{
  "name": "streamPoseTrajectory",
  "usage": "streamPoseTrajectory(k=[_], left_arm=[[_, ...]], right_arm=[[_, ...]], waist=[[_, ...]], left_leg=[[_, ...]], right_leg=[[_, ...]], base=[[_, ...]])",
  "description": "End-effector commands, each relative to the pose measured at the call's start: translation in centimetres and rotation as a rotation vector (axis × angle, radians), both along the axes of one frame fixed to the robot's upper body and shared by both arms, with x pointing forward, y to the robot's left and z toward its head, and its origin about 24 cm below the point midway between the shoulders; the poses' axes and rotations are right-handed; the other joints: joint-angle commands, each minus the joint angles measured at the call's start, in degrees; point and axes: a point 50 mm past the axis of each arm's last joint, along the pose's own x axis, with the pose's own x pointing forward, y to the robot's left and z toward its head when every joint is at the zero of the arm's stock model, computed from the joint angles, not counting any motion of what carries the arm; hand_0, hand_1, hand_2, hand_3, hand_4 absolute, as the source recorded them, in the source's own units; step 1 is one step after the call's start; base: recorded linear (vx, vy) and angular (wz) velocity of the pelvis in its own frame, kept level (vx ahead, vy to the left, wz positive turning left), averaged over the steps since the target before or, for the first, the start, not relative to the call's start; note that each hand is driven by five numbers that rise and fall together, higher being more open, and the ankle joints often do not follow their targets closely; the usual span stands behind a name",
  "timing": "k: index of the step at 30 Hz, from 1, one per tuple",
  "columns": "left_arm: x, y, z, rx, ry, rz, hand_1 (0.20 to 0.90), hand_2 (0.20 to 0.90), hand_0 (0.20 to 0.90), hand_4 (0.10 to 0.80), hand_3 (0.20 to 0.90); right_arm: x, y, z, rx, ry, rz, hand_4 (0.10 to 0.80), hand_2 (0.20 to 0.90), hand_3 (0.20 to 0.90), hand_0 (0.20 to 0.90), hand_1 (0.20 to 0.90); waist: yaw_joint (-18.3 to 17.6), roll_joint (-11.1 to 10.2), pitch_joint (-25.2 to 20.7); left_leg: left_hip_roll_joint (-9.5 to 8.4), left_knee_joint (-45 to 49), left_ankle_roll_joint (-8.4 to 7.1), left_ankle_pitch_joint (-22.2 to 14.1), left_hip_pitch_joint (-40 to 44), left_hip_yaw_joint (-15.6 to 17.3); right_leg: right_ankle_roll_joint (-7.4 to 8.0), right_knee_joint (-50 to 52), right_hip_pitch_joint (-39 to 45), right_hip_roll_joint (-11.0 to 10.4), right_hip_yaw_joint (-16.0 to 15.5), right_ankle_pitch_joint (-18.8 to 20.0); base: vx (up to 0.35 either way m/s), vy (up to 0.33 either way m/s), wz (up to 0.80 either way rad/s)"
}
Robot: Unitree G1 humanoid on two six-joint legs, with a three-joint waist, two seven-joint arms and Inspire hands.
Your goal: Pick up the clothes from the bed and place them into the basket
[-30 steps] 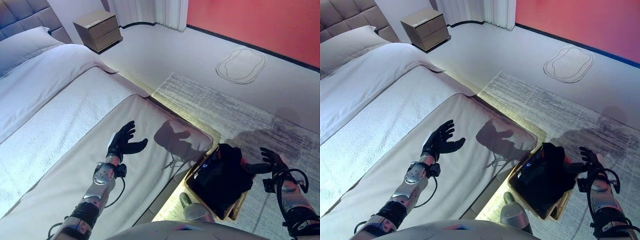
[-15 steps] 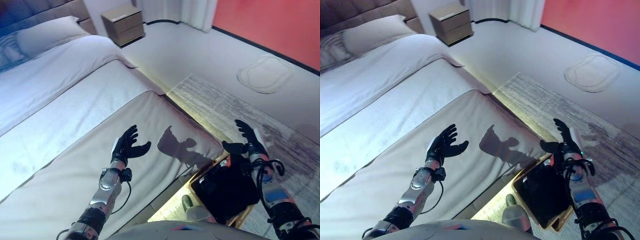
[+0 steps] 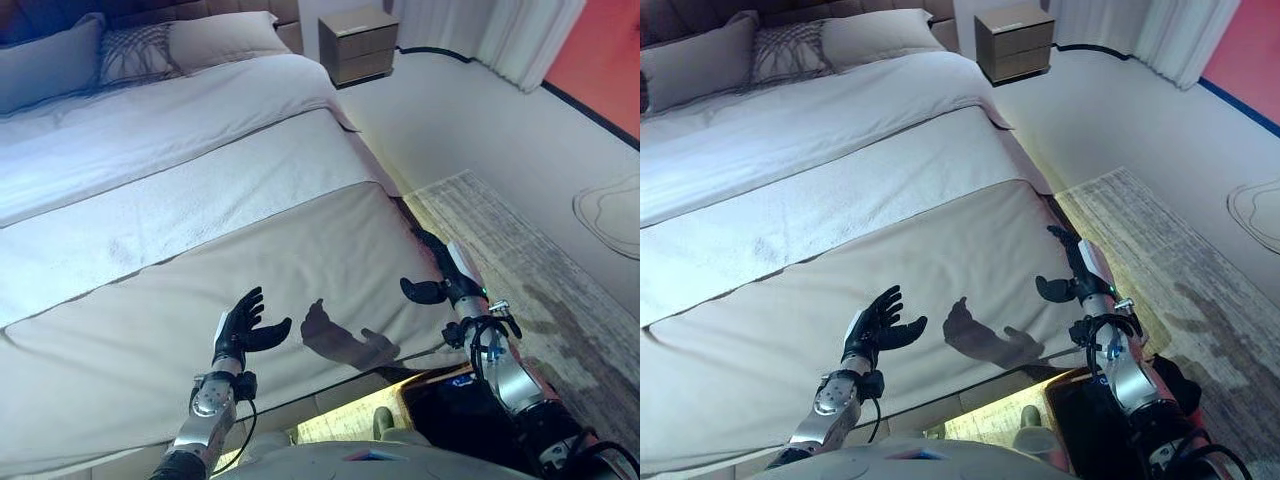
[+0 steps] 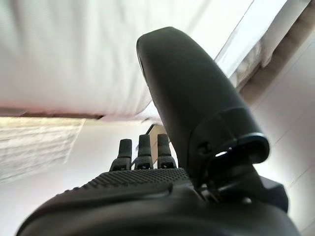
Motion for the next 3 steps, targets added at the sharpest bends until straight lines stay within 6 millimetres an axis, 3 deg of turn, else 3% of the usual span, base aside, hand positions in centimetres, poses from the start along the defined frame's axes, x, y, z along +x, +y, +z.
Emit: streamPoseTrajectory(k=[1, 3], left_arm=[[3.16, 1.16, 2.81, 0.045, -0.173, -0.017, 0.900, 0.900, 0.900, 0.800, 0.900], [3.00, 1.47, 2.70, 0.045, -0.166, -0.012, 0.900, 0.900, 0.900, 0.800, 0.900]], right_arm=[[2.08, 2.23, 3.09, 0.075, -0.163, 0.061, 0.800, 0.900, 0.900, 0.900, 0.900], [1.90, 2.46, 2.67, 0.086, -0.145, 0.057, 0.800, 0.900, 0.900, 0.900, 0.900]], waist=[[1.64, -3.86, -2.97], [2.14, -4.06, -2.70]], left_leg=[[-1.06, 0.41, 1.06, -7.69, 2.63, -0.53], [-1.05, 0.41, 1.11, -7.54, 2.61, -0.88]], right_leg=[[-0.04, 1.02, 0.10, -1.42, -1.83, -2.15], [-0.07, 1.05, 0.52, -1.48, -2.51, -2.27]], base=[[0.036, -0.010, 0.19], [0.025, -0.008, 0.16]])
